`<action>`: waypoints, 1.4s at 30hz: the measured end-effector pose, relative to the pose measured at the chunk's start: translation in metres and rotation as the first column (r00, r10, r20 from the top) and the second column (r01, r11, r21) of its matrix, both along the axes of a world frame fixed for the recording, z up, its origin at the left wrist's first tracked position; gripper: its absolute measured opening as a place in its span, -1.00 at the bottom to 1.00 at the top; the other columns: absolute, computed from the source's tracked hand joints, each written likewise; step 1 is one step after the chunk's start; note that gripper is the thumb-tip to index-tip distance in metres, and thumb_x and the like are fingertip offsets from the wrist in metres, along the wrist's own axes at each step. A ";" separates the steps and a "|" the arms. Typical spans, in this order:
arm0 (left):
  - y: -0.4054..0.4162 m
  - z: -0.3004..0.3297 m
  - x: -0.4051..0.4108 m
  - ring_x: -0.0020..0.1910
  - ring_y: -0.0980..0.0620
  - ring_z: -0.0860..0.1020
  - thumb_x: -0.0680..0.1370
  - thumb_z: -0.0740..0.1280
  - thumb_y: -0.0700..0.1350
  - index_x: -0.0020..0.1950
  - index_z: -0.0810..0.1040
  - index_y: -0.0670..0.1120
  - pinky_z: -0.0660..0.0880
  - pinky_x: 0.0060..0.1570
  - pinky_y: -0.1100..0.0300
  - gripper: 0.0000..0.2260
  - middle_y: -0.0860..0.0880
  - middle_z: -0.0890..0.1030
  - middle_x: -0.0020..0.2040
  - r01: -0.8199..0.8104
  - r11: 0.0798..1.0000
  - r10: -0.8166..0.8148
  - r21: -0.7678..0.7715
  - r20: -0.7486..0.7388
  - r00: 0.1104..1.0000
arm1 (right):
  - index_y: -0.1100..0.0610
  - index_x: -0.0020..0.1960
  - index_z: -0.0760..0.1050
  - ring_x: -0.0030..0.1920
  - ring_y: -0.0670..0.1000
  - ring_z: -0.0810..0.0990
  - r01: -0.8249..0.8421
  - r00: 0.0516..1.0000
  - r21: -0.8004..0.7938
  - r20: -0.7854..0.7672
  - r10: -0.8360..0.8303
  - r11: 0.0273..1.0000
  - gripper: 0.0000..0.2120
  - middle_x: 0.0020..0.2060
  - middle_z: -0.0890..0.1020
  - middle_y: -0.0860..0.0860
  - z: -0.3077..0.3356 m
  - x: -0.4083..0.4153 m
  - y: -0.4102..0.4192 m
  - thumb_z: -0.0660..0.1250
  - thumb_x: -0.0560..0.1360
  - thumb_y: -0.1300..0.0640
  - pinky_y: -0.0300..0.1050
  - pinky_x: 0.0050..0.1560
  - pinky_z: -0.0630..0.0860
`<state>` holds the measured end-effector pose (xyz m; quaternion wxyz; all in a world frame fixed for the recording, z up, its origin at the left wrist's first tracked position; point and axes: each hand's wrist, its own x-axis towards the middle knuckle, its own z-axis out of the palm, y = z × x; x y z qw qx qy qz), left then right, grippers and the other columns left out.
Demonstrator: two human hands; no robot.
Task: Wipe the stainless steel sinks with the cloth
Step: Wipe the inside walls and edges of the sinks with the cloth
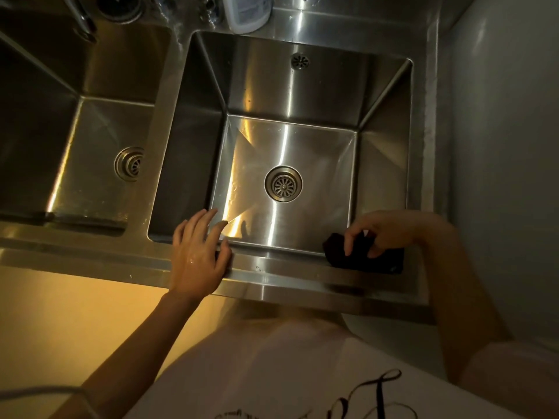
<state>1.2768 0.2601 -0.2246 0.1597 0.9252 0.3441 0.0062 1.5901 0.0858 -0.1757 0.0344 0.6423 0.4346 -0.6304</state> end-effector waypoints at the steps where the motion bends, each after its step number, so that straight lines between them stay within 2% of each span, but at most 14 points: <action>1: 0.000 0.001 0.000 0.41 -0.13 0.34 0.60 0.05 0.05 0.26 0.54 -0.13 0.18 0.38 -0.14 -0.58 -0.15 0.45 0.37 -0.004 1.000 0.004 0.010 0.009 1.000 | -0.27 -0.09 0.55 0.18 0.02 0.50 0.001 1.000 0.012 0.007 -0.001 1.000 -0.52 0.21 0.46 -0.13 0.001 0.000 0.001 0.33 0.46 0.37 0.03 0.19 0.55; 5: 0.000 0.007 -0.002 0.40 -0.13 0.35 0.60 0.08 0.01 0.25 0.54 -0.15 0.13 0.41 -0.12 -0.61 -0.16 0.47 0.36 -0.064 0.996 0.058 0.062 0.086 0.995 | -0.26 -0.09 0.53 0.12 -0.03 0.49 0.081 0.995 0.082 0.047 -0.085 0.993 -0.53 0.12 0.46 -0.16 -0.006 -0.001 0.011 0.33 0.46 0.37 -0.14 0.07 0.53; 9: 0.010 0.015 -0.015 0.40 -0.13 0.34 0.59 0.12 -0.03 0.25 0.53 -0.18 0.15 0.40 -0.13 -0.64 -0.17 0.46 0.36 -0.170 0.979 0.150 0.112 0.166 0.975 | -0.20 -0.14 0.57 -0.03 -0.14 0.49 0.320 0.947 0.139 -0.035 -0.318 0.937 -0.51 -0.01 0.54 -0.14 -0.028 -0.017 0.037 0.35 0.41 0.44 -0.28 -0.10 0.44; 14: 0.045 0.018 -0.047 0.42 -0.12 0.32 0.60 0.13 -0.05 0.29 0.48 -0.17 0.14 0.40 -0.08 -0.65 -0.17 0.44 0.37 -0.292 0.939 0.272 0.181 0.127 0.954 | -0.04 -0.03 0.58 0.14 0.00 0.51 0.573 0.817 0.161 -0.192 -0.544 0.804 -0.56 0.10 0.55 0.03 -0.070 -0.070 0.095 0.32 0.39 0.50 -0.17 0.09 0.48; 17: 0.059 0.011 -0.061 0.41 -0.12 0.32 0.60 0.12 -0.05 0.30 0.47 -0.17 0.17 0.40 -0.10 -0.65 -0.16 0.44 0.37 -0.353 0.918 0.339 0.179 0.103 0.935 | 0.02 0.05 0.59 0.08 -0.07 0.54 0.622 0.780 0.192 -0.239 -0.579 0.759 -0.58 0.06 0.58 0.01 -0.096 -0.107 0.136 0.32 0.38 0.48 -0.39 -0.01 0.49; 18: 0.061 0.008 -0.064 0.41 -0.12 0.32 0.60 0.12 -0.05 0.32 0.46 -0.17 0.17 0.40 -0.11 -0.64 -0.16 0.44 0.38 -0.365 0.916 0.352 0.168 0.101 0.930 | 0.04 0.07 0.60 0.07 -0.06 0.55 0.648 0.758 0.180 -0.251 -0.602 0.740 -0.58 0.08 0.59 0.05 -0.104 -0.119 0.149 0.32 0.38 0.48 -0.37 -0.02 0.50; 21: 0.063 0.001 -0.066 0.40 -0.08 0.33 0.60 0.10 -0.06 0.36 0.41 -0.15 0.19 0.39 -0.10 -0.63 -0.12 0.43 0.38 -0.379 0.917 0.365 0.121 0.126 0.922 | 0.03 0.10 0.62 0.22 0.04 0.53 0.707 0.704 0.121 -0.213 -0.678 0.696 -0.57 0.18 0.55 0.10 -0.132 -0.151 0.187 0.32 0.39 0.46 -0.07 0.19 0.54; 24: 0.064 -0.004 -0.067 0.40 -0.03 0.33 0.60 0.09 -0.06 0.39 0.39 -0.10 0.18 0.40 -0.06 -0.63 -0.08 0.42 0.39 -0.366 0.924 0.350 0.112 0.138 0.926 | 0.03 0.14 0.60 0.27 0.09 0.50 0.745 0.662 0.056 -0.178 -0.728 0.664 -0.58 0.25 0.50 0.10 -0.157 -0.173 0.211 0.31 0.42 0.44 -0.09 0.11 0.52; 26: 0.065 -0.006 -0.068 0.41 -0.01 0.31 0.61 0.09 -0.05 0.40 0.37 -0.08 0.16 0.40 -0.04 -0.63 -0.06 0.40 0.41 -0.357 0.927 0.343 0.111 0.129 0.930 | 0.00 0.14 0.60 0.27 0.06 0.50 0.743 0.667 0.054 -0.143 -0.731 0.667 -0.58 0.28 0.50 0.08 -0.173 -0.183 0.219 0.32 0.43 0.42 -0.10 0.20 0.51; 29: 0.067 -0.008 -0.068 0.43 0.01 0.29 0.61 0.10 -0.04 0.42 0.36 -0.06 0.17 0.41 -0.04 -0.62 -0.05 0.38 0.42 -0.352 0.931 0.341 0.100 0.115 0.933 | 0.02 0.12 0.59 0.25 0.08 0.51 0.738 0.675 0.066 -0.110 -0.730 0.672 -0.60 0.26 0.52 0.08 -0.188 -0.189 0.221 0.33 0.42 0.42 -0.01 0.30 0.48; 32: 0.067 -0.009 -0.068 0.43 0.01 0.29 0.62 0.10 -0.03 0.42 0.35 -0.06 0.17 0.42 -0.02 -0.62 -0.06 0.39 0.42 -0.351 0.932 0.339 0.095 0.118 0.933 | 0.10 0.18 0.53 0.24 0.15 0.52 0.679 0.732 0.083 -0.155 -0.663 0.730 -0.61 0.24 0.52 0.15 -0.193 -0.183 0.221 0.36 0.42 0.41 0.07 0.30 0.46; 36: 0.067 -0.006 -0.068 0.43 0.01 0.29 0.63 0.06 -0.01 0.42 0.36 -0.06 0.15 0.43 -0.02 -0.62 -0.06 0.39 0.42 -0.346 0.935 0.335 0.080 0.129 0.933 | 0.15 0.22 0.46 0.23 0.16 0.48 0.604 0.794 0.100 -0.164 -0.585 0.791 -0.61 0.21 0.48 0.15 -0.191 -0.182 0.224 0.38 0.43 0.37 0.02 0.26 0.46; 40: 0.067 -0.003 -0.067 0.44 0.00 0.30 0.63 0.06 -0.01 0.40 0.40 -0.09 0.16 0.43 -0.03 -0.61 -0.07 0.40 0.42 -0.342 0.937 0.333 0.068 0.119 0.935 | 0.15 0.15 0.48 0.07 0.17 0.54 0.631 0.766 0.069 -0.218 -0.605 0.773 -0.66 0.04 0.51 0.13 -0.180 -0.199 0.220 0.34 0.43 0.41 0.13 0.19 0.49; 42: 0.068 -0.002 -0.067 0.43 0.00 0.30 0.63 0.05 -0.01 0.40 0.40 -0.10 0.14 0.43 0.00 -0.61 -0.06 0.40 0.42 -0.342 0.937 0.333 0.066 0.110 0.936 | 0.07 0.06 0.49 0.09 0.20 0.55 0.648 0.753 0.102 -0.237 -0.614 0.755 -0.68 0.05 0.53 0.15 -0.170 -0.203 0.216 0.37 0.42 0.40 0.17 0.20 0.49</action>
